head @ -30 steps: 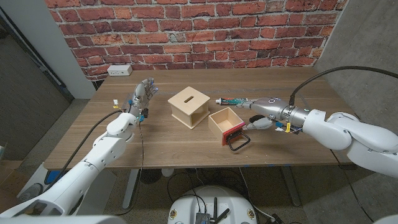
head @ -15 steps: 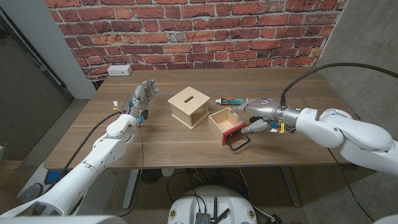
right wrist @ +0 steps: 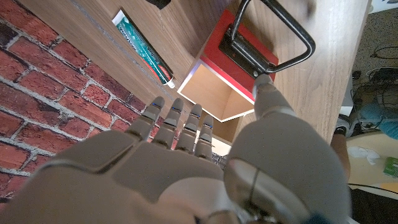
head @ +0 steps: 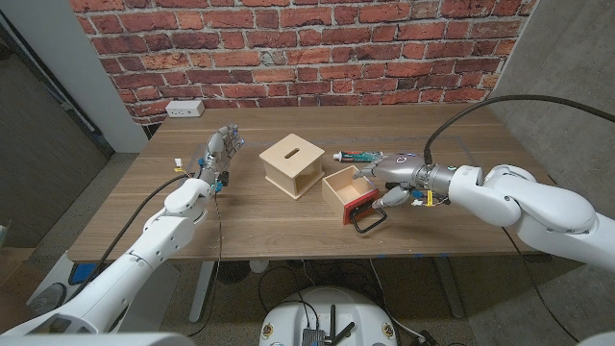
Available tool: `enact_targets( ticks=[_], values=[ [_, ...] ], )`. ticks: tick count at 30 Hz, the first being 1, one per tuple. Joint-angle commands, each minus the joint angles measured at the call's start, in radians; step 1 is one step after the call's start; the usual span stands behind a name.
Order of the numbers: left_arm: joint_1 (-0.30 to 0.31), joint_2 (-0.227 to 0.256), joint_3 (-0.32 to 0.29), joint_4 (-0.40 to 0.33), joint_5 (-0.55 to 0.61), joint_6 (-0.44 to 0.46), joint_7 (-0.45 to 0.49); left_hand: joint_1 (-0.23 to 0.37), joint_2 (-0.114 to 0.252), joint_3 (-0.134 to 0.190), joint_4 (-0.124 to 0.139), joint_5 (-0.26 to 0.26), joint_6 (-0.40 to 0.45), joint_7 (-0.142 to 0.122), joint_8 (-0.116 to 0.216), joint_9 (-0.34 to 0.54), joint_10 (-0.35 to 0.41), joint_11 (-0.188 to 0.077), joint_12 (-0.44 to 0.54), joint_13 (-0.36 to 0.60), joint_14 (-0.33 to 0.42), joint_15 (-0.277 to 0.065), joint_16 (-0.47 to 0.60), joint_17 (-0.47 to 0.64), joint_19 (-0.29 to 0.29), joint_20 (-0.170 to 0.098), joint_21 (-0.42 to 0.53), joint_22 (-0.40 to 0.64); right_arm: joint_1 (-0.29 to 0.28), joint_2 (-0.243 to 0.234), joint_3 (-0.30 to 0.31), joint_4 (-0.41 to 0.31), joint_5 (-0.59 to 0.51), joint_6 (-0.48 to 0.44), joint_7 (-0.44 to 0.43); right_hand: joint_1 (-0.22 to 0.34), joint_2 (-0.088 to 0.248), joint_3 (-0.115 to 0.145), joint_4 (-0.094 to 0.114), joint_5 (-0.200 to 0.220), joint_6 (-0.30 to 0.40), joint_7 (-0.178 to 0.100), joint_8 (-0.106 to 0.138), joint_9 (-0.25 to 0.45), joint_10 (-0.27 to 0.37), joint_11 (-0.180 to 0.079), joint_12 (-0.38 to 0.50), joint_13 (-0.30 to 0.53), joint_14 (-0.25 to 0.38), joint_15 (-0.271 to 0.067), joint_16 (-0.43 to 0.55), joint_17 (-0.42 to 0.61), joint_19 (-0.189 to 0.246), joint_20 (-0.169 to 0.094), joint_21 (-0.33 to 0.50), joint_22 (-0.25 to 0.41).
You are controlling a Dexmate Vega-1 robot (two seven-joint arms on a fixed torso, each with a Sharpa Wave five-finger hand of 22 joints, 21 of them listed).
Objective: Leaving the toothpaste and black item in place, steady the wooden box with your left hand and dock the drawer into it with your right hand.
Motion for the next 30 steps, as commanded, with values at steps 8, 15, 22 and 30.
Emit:
enact_targets(
  ticks=[8,15,22,30],
  values=[
    [0.003,-0.006,0.002,0.011,-0.008,-0.001,-0.007,-0.008,0.067,0.007,0.003,0.007,0.01,-0.003,0.004,0.005,0.011,-0.001,0.001,0.002,0.008,0.004,0.002,0.002,0.01,-0.03,-0.002,0.004,0.106,0.04,-0.111,0.043,-0.039,0.05,0.04,0.043,-0.014,0.009,0.004,-0.012,0.051,-0.001,0.022,0.003,0.052,-0.018,0.008,0.003,0.051,-0.11,0.024,0.003,0.016,-0.032,0.014,0.003],
    [-0.002,-0.006,0.005,0.014,-0.006,0.006,-0.003,-0.008,0.067,0.009,0.003,0.007,0.013,-0.003,0.004,0.005,0.014,-0.004,0.001,0.002,0.011,0.004,0.002,0.002,0.01,-0.03,-0.003,0.004,0.128,0.053,-0.136,0.06,-0.047,0.07,0.048,0.058,-0.017,0.009,0.005,-0.016,0.065,-0.014,0.026,0.003,0.068,-0.026,0.009,0.004,0.069,-0.121,0.032,0.005,0.033,-0.041,0.018,0.003],
    [-0.006,-0.009,0.006,0.019,-0.005,0.003,-0.005,-0.009,0.066,0.01,0.003,0.007,0.014,-0.002,0.003,0.005,0.015,-0.002,0.0,0.002,0.012,0.004,0.001,0.002,0.01,-0.03,-0.003,0.004,0.148,0.064,-0.154,0.08,-0.05,0.092,0.049,0.072,-0.018,0.009,0.007,-0.018,0.078,-0.016,0.029,0.002,0.083,-0.029,0.009,0.004,0.092,-0.128,0.044,0.007,0.052,-0.053,0.022,0.003],
    [-0.005,-0.012,0.007,0.019,-0.004,0.001,0.001,-0.009,0.066,0.012,0.003,0.007,0.014,-0.002,0.003,0.005,0.016,-0.003,0.0,0.002,0.014,0.004,0.001,0.002,0.011,-0.03,-0.003,0.004,0.151,0.071,-0.164,0.101,-0.064,0.108,0.023,0.083,-0.015,0.008,0.01,-0.02,0.095,-0.017,0.033,0.002,0.098,-0.03,0.009,0.005,0.117,-0.138,0.057,0.01,0.072,-0.066,0.026,0.003]
  ],
)
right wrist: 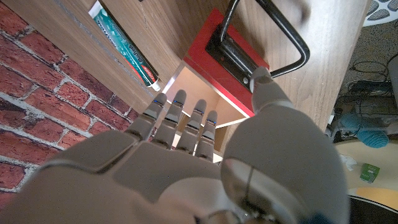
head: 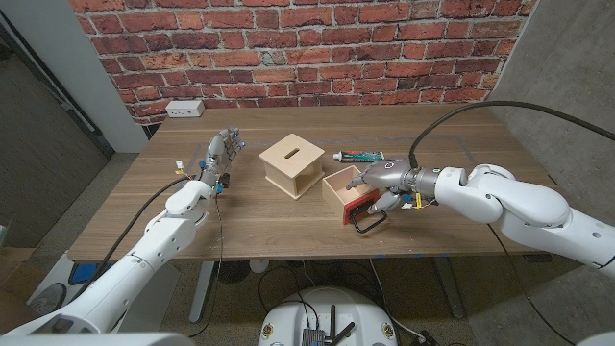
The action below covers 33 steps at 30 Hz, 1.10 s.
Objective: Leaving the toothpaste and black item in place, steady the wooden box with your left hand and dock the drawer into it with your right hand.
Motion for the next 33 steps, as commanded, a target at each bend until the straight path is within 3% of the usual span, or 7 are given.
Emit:
enact_targets(
  ticks=[1,15,33],
  values=[
    [-0.003,-0.005,0.003,0.005,0.001,-0.002,0.002,-0.009,0.066,0.008,-0.001,0.007,0.009,0.003,0.003,0.005,0.01,-0.003,0.0,0.002,0.01,0.0,0.001,0.002,0.011,-0.031,-0.003,0.004,0.017,0.013,-0.023,0.028,-0.021,0.034,-0.022,0.019,-0.001,0.004,0.006,-0.003,0.02,-0.002,0.011,0.002,0.019,0.001,0.006,0.005,0.024,-0.142,0.014,0.004,0.018,-0.009,0.005,0.003],
    [0.015,-0.011,-0.001,-0.003,0.0,-0.011,0.015,-0.01,0.066,0.01,0.0,0.006,0.011,0.004,0.003,0.005,0.012,0.0,-0.001,0.002,0.012,0.002,0.0,0.002,0.011,-0.03,-0.003,0.004,0.019,0.024,-0.042,0.055,-0.039,0.055,-0.049,0.047,0.002,0.0,0.006,-0.004,0.051,-0.04,0.016,0.0,0.054,-0.005,0.008,0.006,0.065,-0.164,0.036,0.008,0.05,-0.029,0.006,0.003],
    [0.032,-0.001,-0.006,-0.022,-0.007,-0.002,0.017,-0.012,0.065,0.012,0.001,0.006,0.013,0.006,0.002,0.005,0.016,0.001,-0.001,0.002,0.014,0.003,0.0,0.002,0.011,-0.029,-0.004,0.004,0.054,0.049,-0.077,0.099,-0.049,0.087,-0.041,0.077,0.0,-0.004,0.004,-0.007,0.031,-0.043,0.0,-0.001,0.061,-0.014,0.0,0.006,0.085,-0.17,0.047,0.009,0.076,-0.044,0.007,0.003]
  ],
)
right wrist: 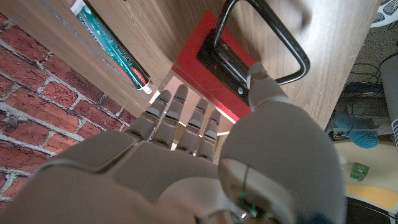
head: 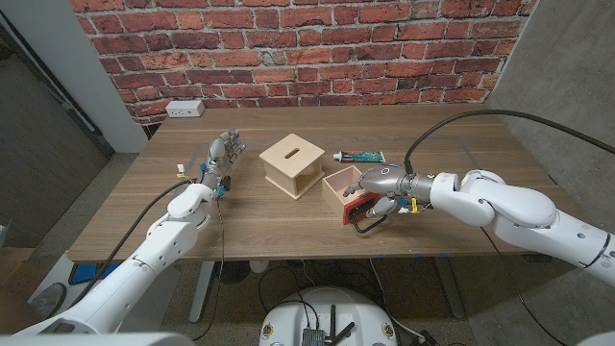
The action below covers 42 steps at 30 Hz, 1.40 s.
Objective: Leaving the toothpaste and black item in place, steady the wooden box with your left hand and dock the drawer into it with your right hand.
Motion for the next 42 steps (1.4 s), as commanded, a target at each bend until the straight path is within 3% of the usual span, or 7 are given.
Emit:
enact_targets(
  ticks=[1,10,21,25,34,42],
  values=[
    [0.013,0.009,-0.006,-0.015,-0.007,0.007,0.002,-0.012,0.065,0.009,-0.002,0.006,0.008,0.0,0.002,0.005,0.015,-0.002,-0.001,0.002,0.011,-0.001,0.0,0.002,0.011,-0.029,-0.004,0.004,0.02,0.017,-0.022,0.027,-0.019,0.022,-0.004,0.032,0.003,-0.001,0.0,-0.004,0.007,-0.003,-0.001,0.001,0.024,-0.011,0.001,0.001,0.036,-0.169,0.019,0.006,0.026,-0.008,0.008,0.003],
    [0.015,0.009,-0.007,-0.011,-0.012,0.003,-0.008,-0.013,0.065,0.01,-0.001,0.006,0.01,0.001,0.002,0.005,0.017,-0.002,-0.001,0.002,0.014,-0.002,0.001,0.002,0.013,-0.028,-0.004,0.004,0.019,0.02,-0.019,0.038,-0.038,0.032,-0.051,0.093,0.01,-0.013,0.002,-0.008,0.104,-0.015,0.028,0.006,0.117,-0.043,0.024,0.016,0.115,-0.18,0.072,0.033,0.083,-0.045,0.009,0.004],
    [0.021,0.006,-0.005,-0.009,-0.015,0.005,-0.006,-0.014,0.065,0.012,0.0,0.006,0.012,0.002,0.003,0.005,0.019,-0.002,-0.001,0.003,0.018,-0.002,0.001,0.002,0.013,-0.028,-0.004,0.004,0.021,0.021,-0.014,0.048,-0.028,0.041,-0.065,0.132,0.024,-0.028,0.006,-0.008,0.177,-0.017,0.048,0.01,0.181,-0.05,0.034,0.027,0.179,-0.187,0.108,0.053,0.125,-0.073,0.008,0.004],
    [0.024,0.006,-0.006,-0.012,-0.016,0.006,-0.004,-0.014,0.065,0.012,0.0,0.006,0.013,0.002,0.003,0.005,0.021,-0.002,0.0,0.003,0.019,-0.001,0.001,0.002,0.013,-0.027,-0.004,0.004,0.024,0.021,-0.015,0.052,-0.024,0.047,-0.067,0.161,0.039,-0.03,0.005,-0.006,0.212,-0.019,0.058,0.012,0.222,-0.056,0.037,0.024,0.215,-0.19,0.115,0.05,0.151,-0.103,0.008,0.004],
    [0.033,0.01,-0.008,-0.02,-0.017,0.009,0.002,-0.015,0.064,0.013,0.001,0.006,0.017,0.003,0.004,0.006,0.024,-0.004,0.0,0.003,0.023,0.001,0.002,0.002,0.014,-0.027,-0.004,0.004,0.038,0.03,-0.024,0.067,-0.02,0.063,-0.072,0.217,0.047,-0.042,0.005,-0.007,0.273,-0.015,0.076,0.012,0.268,-0.057,0.023,0.015,0.26,-0.193,0.1,0.028,0.188,-0.136,0.004,0.003],
    [0.035,0.01,-0.011,-0.02,-0.018,0.007,0.003,-0.016,0.064,0.014,0.001,0.006,0.02,0.004,0.004,0.006,0.027,-0.004,0.0,0.003,0.025,0.003,0.001,0.002,0.015,-0.027,-0.004,0.004,0.049,0.037,-0.027,0.081,-0.007,0.074,-0.075,0.247,0.066,-0.072,0.011,-0.005,0.341,-0.005,0.095,0.013,0.32,-0.058,0.01,0.012,0.307,-0.194,0.091,0.015,0.235,-0.176,0.006,0.005]
  ],
)
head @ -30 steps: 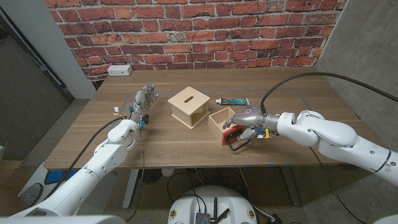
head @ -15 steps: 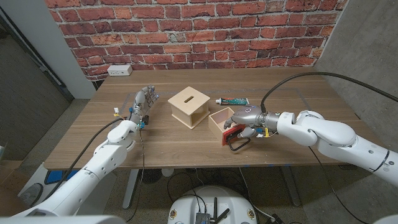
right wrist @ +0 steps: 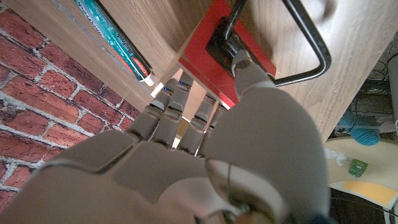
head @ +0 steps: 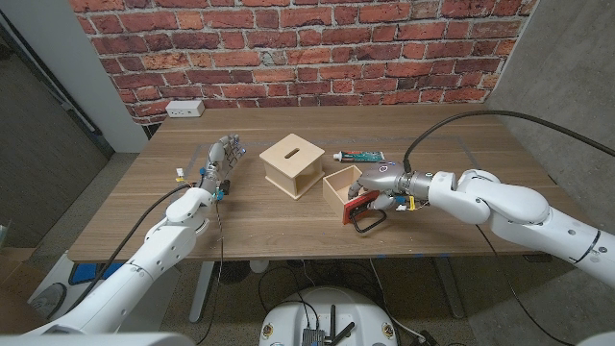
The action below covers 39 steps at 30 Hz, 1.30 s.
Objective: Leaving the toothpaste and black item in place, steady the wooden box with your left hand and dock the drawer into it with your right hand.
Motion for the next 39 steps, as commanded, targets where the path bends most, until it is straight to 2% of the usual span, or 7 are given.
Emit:
enact_targets(
  ticks=[1,8,10,17,22,32,39],
  values=[
    [0.006,0.002,-0.003,-0.003,-0.002,0.002,0.004,-0.012,0.068,0.007,0.003,0.006,0.008,0.001,0.004,0.006,0.008,-0.001,0.0,0.003,0.009,-0.002,0.002,0.002,0.007,-0.028,-0.004,0.004,0.015,0.01,-0.007,0.019,0.015,0.02,-0.01,0.022,0.011,-0.017,0.001,0.003,0.028,0.007,0.009,0.003,0.028,0.0,-0.006,0.001,0.026,-0.172,-0.006,-0.003,0.027,-0.141,0.0,0.005],
    [0.0,0.001,0.0,0.005,-0.005,0.005,-0.005,-0.012,0.068,0.008,0.004,0.006,0.01,0.001,0.004,0.006,0.008,0.0,0.0,0.003,0.009,-0.002,0.001,0.002,0.007,-0.027,-0.004,0.004,0.02,0.011,-0.01,0.024,0.013,0.027,-0.014,0.039,0.039,-0.041,0.005,0.005,0.077,0.006,0.025,0.005,0.074,-0.001,-0.013,0.001,0.071,-0.173,-0.012,-0.006,0.047,-0.147,-0.001,0.007],
    [-0.001,0.0,0.001,0.006,-0.005,0.005,-0.004,-0.012,0.068,0.008,0.004,0.006,0.01,0.001,0.004,0.006,0.008,0.0,0.0,0.003,0.01,-0.001,0.001,0.002,0.007,-0.027,-0.004,0.004,0.021,0.011,-0.01,0.025,0.012,0.029,-0.018,0.051,0.05,-0.06,0.002,0.005,0.097,0.004,0.03,0.006,0.106,-0.002,-0.017,0.003,0.099,-0.173,-0.017,-0.008,0.058,-0.149,0.0,0.009],
    [-0.003,-0.001,0.001,0.009,-0.006,0.004,-0.008,-0.012,0.068,0.009,0.004,0.006,0.011,0.001,0.004,0.006,0.009,-0.001,-0.001,0.003,0.01,-0.002,0.001,0.002,0.008,-0.027,-0.004,0.004,0.023,0.01,-0.01,0.03,0.001,0.038,-0.035,0.108,0.082,-0.112,0.002,0.011,0.143,0.002,0.032,0.009,0.183,0.001,-0.02,0.06,0.198,-0.175,-0.017,0.082,0.075,-0.149,0.008,0.015],
    [-0.001,-0.001,0.002,0.007,-0.007,0.007,-0.005,-0.013,0.068,0.01,0.004,0.006,0.011,0.001,0.004,0.006,0.009,0.0,-0.001,0.003,0.011,-0.002,0.0,0.002,0.008,-0.027,-0.004,0.004,0.029,0.011,-0.012,0.037,0.001,0.05,-0.041,0.123,0.098,-0.135,0.004,0.012,0.182,0.002,0.043,0.012,0.227,0.002,-0.029,0.083,0.239,-0.175,-0.044,0.142,0.077,-0.148,0.01,0.016],
    [0.006,0.001,0.0,0.0,-0.008,0.008,0.001,-0.013,0.068,0.011,0.005,0.006,0.012,0.002,0.003,0.006,0.011,-0.001,-0.001,0.003,0.011,-0.002,0.0,0.002,0.008,-0.028,-0.004,0.004,0.047,0.008,-0.012,0.059,0.006,0.091,-0.058,0.138,0.137,-0.157,0.005,0.006,0.247,0.002,0.088,0.021,0.313,0.002,-0.029,0.111,0.308,-0.175,-0.087,0.213,0.095,-0.15,0.024,0.021],
    [0.008,-0.002,0.001,0.0,-0.011,0.009,0.001,-0.014,0.067,0.011,0.006,0.006,0.012,0.001,0.003,0.006,0.011,-0.001,-0.001,0.004,0.011,-0.002,0.0,0.002,0.008,-0.027,-0.004,0.004,0.075,0.006,-0.013,0.068,0.034,0.118,-0.019,0.142,0.16,-0.154,0.006,0.012,0.248,0.002,0.093,0.016,0.326,0.001,-0.034,0.113,0.322,-0.176,-0.12,0.23,0.102,-0.151,0.033,0.025]
  ],
)
